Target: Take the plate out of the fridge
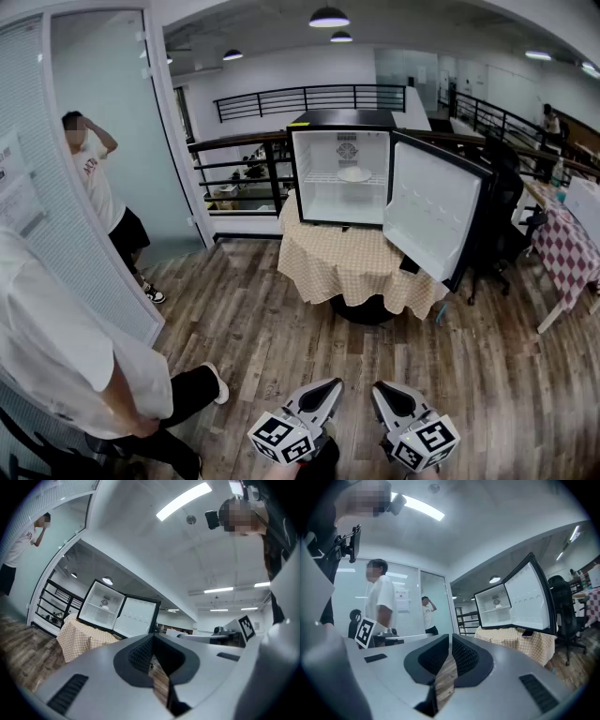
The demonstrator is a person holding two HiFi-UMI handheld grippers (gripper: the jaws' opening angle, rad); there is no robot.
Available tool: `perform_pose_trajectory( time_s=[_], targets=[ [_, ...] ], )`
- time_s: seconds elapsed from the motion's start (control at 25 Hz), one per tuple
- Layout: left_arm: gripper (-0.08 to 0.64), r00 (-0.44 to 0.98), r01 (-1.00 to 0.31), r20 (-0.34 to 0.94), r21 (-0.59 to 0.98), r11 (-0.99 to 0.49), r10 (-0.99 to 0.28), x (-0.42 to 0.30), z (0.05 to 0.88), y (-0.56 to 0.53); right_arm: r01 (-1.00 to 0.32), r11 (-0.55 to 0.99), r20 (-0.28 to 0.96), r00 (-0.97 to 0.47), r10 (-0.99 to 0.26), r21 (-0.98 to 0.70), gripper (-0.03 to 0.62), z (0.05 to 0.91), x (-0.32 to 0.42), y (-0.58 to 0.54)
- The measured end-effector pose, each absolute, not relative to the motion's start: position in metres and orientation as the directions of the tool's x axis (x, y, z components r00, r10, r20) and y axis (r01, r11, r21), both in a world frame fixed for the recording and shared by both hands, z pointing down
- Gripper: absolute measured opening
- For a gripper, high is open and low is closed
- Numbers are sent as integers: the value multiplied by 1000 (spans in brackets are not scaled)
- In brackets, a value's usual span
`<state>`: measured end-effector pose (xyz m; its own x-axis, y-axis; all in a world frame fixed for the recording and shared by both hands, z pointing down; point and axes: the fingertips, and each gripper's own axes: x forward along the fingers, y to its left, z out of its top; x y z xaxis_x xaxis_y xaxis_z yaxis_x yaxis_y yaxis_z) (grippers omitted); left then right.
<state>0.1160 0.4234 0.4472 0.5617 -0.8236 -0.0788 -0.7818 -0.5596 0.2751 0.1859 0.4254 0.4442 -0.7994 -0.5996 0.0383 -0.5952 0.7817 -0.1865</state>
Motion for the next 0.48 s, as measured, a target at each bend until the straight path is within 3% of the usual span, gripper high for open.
perform_pose_trajectory(
  time_s=[0.48],
  targets=[
    [9,579,-765,-94,282,-579,-810,83,438,294,-618,764,49,-783,-621,-187,46,438,143,301]
  ],
)
